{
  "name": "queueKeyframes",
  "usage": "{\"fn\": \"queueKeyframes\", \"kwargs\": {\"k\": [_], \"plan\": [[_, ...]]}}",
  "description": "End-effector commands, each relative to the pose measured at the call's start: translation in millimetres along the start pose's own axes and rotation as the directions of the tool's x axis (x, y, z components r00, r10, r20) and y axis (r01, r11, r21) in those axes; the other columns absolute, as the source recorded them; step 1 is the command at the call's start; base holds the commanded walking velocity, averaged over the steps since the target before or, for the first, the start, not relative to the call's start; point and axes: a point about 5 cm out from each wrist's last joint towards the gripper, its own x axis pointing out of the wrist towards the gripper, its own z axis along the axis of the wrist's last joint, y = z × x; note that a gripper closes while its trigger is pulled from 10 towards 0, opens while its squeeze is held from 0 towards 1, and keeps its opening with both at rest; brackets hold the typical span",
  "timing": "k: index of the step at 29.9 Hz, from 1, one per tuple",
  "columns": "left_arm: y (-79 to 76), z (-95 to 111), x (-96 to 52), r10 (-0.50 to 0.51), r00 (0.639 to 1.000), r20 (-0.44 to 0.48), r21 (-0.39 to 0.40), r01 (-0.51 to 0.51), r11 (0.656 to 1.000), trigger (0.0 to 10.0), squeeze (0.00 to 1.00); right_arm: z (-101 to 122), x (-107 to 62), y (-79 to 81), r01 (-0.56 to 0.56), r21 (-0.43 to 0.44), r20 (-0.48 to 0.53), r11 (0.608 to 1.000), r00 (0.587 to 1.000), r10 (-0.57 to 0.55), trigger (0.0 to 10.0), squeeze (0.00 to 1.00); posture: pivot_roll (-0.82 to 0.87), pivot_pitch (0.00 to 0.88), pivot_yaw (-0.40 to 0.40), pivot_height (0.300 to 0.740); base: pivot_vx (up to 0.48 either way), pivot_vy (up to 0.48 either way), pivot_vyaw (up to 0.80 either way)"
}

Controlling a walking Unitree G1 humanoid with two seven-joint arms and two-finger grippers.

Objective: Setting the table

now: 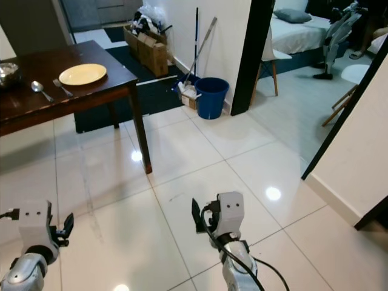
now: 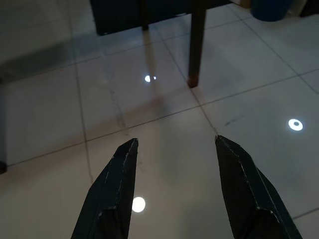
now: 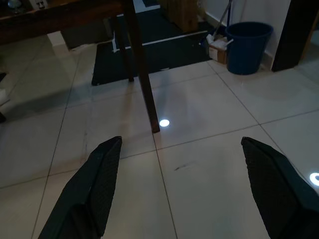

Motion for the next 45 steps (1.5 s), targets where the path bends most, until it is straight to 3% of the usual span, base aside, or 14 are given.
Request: {"fn": "queueKeyframes", "kwargs": {"k": [1,4,19,45], "plan": [[-3.8,-1,-0.2,-0.009,1.000,-0.006,0.023,0.009,1.000,10.0,0.00,-6,-1.8,1.3,0.001,0.011,-0.032,1.000,0.999,0.000,10.0,0.00,-0.01,0.000,0.069,0.740,0.000,0.000,0.00],[-11.0,-3,-0.8,-0.042,0.999,-0.011,0.058,0.042,0.997,10.0,0.00,-5,0.1,2.4,-0.001,0.012,-0.034,1.000,0.999,0.001,10.0,0.00,0.00,0.000,0.071,0.740,0.000,0.000,0.00],[-16.9,-3,0.7,-0.063,0.998,-0.030,0.064,0.065,0.996,10.0,0.00,-7,0.9,7.8,-0.012,0.017,-0.057,1.000,0.998,0.013,10.0,0.00,0.00,0.000,0.074,0.740,0.000,0.000,0.00],[-17.2,-3,-0.2,-0.065,0.997,-0.036,0.074,0.068,0.995,10.0,0.00,-10,-0.1,14.3,-0.029,0.020,-0.077,0.999,0.997,0.030,10.0,0.00,0.00,0.000,0.079,0.740,0.000,0.000,0.00]]}}
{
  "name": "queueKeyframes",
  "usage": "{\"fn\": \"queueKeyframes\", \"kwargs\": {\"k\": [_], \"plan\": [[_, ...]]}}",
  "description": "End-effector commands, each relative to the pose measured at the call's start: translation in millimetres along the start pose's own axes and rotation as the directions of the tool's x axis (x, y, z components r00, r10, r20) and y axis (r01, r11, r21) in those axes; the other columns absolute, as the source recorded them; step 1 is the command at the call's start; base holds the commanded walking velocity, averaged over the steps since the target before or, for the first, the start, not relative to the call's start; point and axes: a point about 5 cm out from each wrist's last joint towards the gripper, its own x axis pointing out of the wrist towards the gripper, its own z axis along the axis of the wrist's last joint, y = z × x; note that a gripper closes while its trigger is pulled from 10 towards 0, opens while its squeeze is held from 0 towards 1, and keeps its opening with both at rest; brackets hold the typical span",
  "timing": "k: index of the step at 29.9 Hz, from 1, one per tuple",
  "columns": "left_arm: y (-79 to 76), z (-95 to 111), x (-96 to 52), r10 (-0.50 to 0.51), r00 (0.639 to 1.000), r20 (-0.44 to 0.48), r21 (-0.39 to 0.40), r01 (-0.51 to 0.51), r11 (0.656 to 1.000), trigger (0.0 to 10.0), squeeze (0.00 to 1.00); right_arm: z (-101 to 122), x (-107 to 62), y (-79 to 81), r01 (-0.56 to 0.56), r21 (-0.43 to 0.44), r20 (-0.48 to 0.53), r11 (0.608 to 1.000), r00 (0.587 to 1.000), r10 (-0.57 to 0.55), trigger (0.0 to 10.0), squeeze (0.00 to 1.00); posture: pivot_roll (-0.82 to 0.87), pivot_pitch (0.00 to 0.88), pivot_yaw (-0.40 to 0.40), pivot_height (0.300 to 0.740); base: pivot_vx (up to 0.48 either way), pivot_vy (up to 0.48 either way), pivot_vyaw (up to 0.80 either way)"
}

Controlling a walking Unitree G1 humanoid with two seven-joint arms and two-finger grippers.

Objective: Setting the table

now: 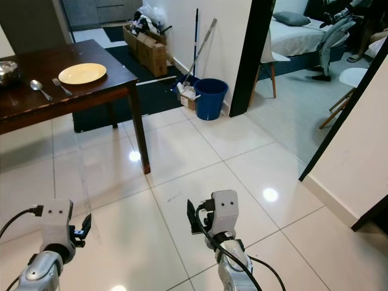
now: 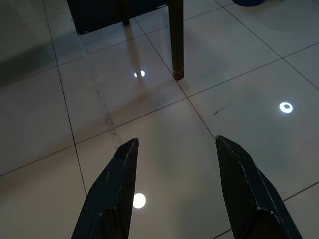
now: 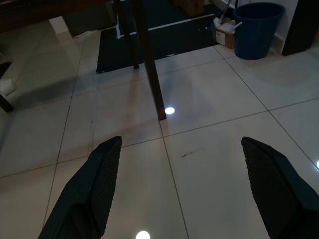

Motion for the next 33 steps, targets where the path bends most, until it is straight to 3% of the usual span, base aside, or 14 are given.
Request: {"fn": "queueKeyframes", "kwargs": {"k": [1,33], "plan": [[1.7,-0.6,-1.4,0.002,1.000,-0.009,0.015,-0.002,1.000,10.0,0.00,-3.6,-1.4,4.5,-0.012,0.000,-0.021,1.000,1.000,0.012,10.0,0.00,0.00,0.000,0.080,0.740,0.000,0.000,0.00],[-0.3,-3.3,-0.5,-0.004,1.000,-0.015,0.005,0.004,1.000,10.0,0.00,-4.7,-0.4,6.2,-0.031,-0.010,-0.027,0.999,0.999,0.031,10.0,0.00,0.00,0.000,0.073,0.740,0.000,0.000,0.00]]}}
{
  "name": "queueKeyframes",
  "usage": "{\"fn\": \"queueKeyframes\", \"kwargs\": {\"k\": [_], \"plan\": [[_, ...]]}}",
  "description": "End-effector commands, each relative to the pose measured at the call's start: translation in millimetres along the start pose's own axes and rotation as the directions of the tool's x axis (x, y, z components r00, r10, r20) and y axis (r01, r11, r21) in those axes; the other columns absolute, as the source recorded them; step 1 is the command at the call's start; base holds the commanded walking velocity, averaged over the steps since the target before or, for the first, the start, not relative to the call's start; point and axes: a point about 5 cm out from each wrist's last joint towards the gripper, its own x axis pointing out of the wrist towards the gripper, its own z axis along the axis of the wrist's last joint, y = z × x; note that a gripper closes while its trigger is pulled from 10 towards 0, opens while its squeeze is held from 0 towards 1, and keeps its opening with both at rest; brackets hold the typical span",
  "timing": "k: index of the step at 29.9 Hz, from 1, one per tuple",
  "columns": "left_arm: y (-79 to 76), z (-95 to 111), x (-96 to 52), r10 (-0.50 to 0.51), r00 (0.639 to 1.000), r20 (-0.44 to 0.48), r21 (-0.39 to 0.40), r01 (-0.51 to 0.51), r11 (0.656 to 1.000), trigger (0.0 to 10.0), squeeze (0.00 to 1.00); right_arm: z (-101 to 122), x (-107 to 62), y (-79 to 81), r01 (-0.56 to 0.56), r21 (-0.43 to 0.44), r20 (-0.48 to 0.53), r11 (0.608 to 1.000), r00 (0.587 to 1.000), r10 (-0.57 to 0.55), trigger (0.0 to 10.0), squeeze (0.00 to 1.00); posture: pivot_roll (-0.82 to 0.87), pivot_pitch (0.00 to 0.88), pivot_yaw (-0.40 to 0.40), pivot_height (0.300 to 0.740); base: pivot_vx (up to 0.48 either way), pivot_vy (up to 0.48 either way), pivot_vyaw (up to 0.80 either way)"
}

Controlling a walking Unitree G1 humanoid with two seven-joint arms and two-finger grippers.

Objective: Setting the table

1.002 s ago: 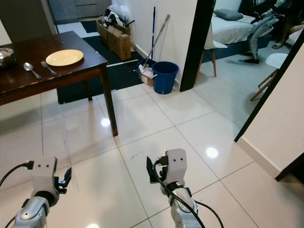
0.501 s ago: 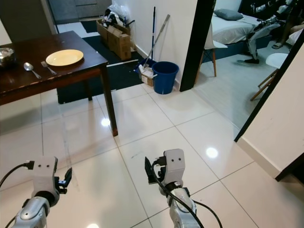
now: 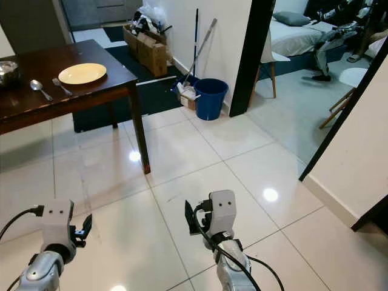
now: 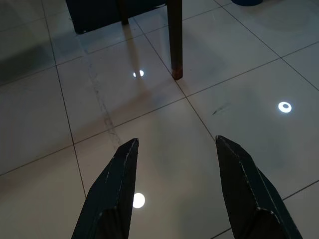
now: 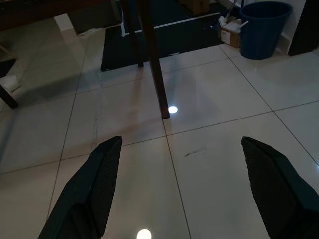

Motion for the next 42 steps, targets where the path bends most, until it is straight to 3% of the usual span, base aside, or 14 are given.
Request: {"fn": "queueKeyframes", "kwargs": {"k": [1,42], "plan": [[0.8,-3.0,-0.5,0.001,1.000,-0.014,0.008,-0.001,1.000,10.0,0.00,-3.9,-1.0,1.7,-0.009,-0.004,-0.020,1.000,1.000,0.009,10.0,0.00,0.00,0.000,0.073,0.740,0.000,0.000,0.00],[0.4,-3.5,-1.0,-0.002,1.000,-0.018,0.006,0.002,1.000,10.0,0.00,-4.7,-2.0,3.7,-0.014,-0.002,-0.024,1.000,1.000,0.014,10.0,0.00,0.00,0.000,0.076,0.740,0.000,0.000,0.00]]}}
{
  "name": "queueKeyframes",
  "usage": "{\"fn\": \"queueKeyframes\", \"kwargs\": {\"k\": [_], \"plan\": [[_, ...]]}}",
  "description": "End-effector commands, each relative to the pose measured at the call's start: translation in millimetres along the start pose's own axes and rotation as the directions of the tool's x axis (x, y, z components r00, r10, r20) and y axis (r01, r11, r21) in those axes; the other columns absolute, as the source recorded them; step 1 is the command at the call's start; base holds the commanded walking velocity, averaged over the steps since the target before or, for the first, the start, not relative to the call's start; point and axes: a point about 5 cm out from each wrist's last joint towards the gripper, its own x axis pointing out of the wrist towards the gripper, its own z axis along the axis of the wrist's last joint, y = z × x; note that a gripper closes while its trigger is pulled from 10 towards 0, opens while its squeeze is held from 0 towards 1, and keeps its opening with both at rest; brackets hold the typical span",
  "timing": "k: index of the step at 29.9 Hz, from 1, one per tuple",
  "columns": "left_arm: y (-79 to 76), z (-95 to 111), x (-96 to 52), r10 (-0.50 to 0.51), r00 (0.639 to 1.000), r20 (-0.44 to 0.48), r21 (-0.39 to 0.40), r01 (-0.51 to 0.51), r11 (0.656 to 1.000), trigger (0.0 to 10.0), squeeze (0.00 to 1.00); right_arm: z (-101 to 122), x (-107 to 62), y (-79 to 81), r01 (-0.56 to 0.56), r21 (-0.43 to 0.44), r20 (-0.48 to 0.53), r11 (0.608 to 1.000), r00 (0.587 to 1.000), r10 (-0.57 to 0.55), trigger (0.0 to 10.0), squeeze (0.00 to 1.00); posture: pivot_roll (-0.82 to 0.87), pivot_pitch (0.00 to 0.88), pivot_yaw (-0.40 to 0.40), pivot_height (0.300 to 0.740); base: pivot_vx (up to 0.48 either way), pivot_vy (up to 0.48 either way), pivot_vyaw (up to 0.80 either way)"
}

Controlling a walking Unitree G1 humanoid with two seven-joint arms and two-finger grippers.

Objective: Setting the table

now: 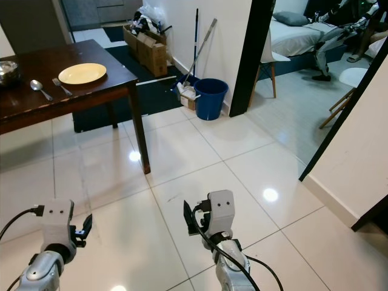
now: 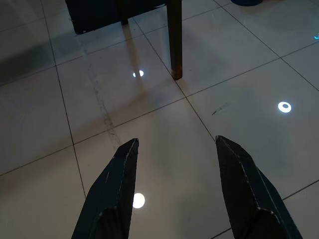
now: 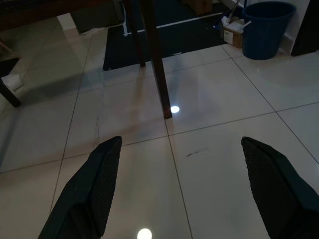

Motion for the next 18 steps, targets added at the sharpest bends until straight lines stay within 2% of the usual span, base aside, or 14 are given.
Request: {"fn": "queueKeyframes", "kwargs": {"k": [1,18], "plan": [[0.8,-3.6,-1.2,-0.001,1.000,-0.018,0.007,0.001,1.000,10.0,0.00,-4.5,-2.3,1.6,-0.005,-0.001,-0.023,1.000,1.000,0.005,10.0,0.00,0.00,0.000,0.076,0.740,0.000,0.000,0.00],[1.2,-3.7,-0.8,0.000,1.000,-0.022,0.009,0.001,1.000,10.0,0.00,-4.6,-1.9,2.9,-0.006,0.002,-0.023,1.000,1.000,0.006,10.0,0.00,0.00,0.000,0.078,0.740,0.000,0.000,0.00]]}}
